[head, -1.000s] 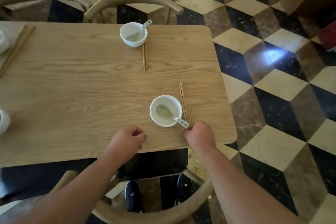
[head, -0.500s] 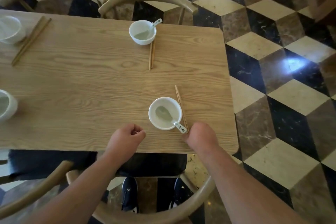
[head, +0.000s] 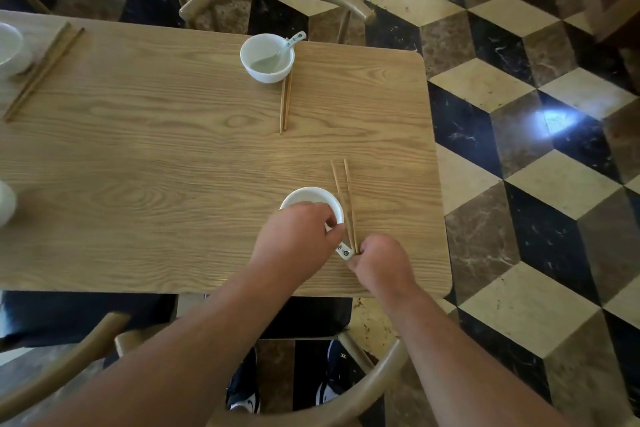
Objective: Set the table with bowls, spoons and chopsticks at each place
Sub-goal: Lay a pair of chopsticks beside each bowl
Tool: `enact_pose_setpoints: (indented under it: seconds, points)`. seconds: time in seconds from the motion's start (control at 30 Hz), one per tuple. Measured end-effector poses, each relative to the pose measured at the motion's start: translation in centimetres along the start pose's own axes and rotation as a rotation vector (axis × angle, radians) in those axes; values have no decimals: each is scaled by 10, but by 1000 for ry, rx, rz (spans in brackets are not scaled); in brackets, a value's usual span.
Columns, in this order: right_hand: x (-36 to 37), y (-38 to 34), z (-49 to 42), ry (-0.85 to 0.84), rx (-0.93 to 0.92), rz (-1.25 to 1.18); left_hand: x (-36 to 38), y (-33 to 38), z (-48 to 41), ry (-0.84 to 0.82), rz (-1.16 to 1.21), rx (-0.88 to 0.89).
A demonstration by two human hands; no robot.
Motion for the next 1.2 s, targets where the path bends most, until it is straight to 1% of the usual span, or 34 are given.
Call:
enact_pose_setpoints:
  seconds: [0.07, 0.17, 0.23, 0.3, 0.37, 0.43, 0.5, 0.57, 0.63, 0.73, 0.8, 0.83, 0.87, 0.9, 1.0, 1.07, 1.13, 1.2]
  points:
    - [-1, 6, 2, -11, 17, -101, 15, 3, -11, -69, -57, -31]
    - [-11, 11, 7, -19, 12, -177, 30, 1, -19, -139, -90, -62]
    - [-24, 12, 9, -14, -5, -207, 32, 0, -20, -142, -84, -60]
    - [-41, 7, 13, 7, -51, -252, 25, 0, -19, -98, -29, -64]
    - [-64, -8, 18, 50, -133, -297, 11, 3, -18, -39, 143, -74]
    - [-84, -34, 29, 83, -244, -330, -1, 9, -18, -44, 350, -96]
    - [-95, -67, 40, 65, -363, -377, -11, 12, -18, -56, 487, -120]
    - [-99, -96, 48, 55, -446, -377, -30, 5, -18, -4, 588, -162]
    - [-100, -117, 50, 57, -466, -384, -47, -9, -16, 44, 674, -214]
    - [-96, -133, 42, 58, -431, -446, -66, -37, -8, 99, 874, -318]
    - [-100, -138, 36, 117, -415, -476, -80, -60, -3, 152, 1015, -403]
    - [-104, -141, 35, 170, -432, -480, -85, -69, 0, 147, 1068, -430]
    - [-110, -146, 37, 235, -474, -442, -89, -75, 2, 103, 1112, -444]
    - [-117, -155, 42, 308, -548, -362, -90, -76, 6, 23, 1138, -452]
    - [-124, -191, 64, 523, -817, -81, -83, -70, 24, -292, 1132, -431]
    - [-119, -213, 72, 570, -941, 1, -81, -64, 35, -442, 1163, -404]
    - [-115, -227, 78, 601, -1031, 24, -81, -65, 41, -524, 1269, -425]
    - [-115, -237, 82, 656, -1082, 39, -85, -69, 46, -582, 1351, -433]
Point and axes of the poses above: each hand's wrist, its own z-axis away from the middle knuckle, its own x-axis out of the palm, y = z × x, the point moved 10 cm from there along -z, towards the middle knuckle, and after that the axes turned 4 degrees about y, right-handed, at the moved point
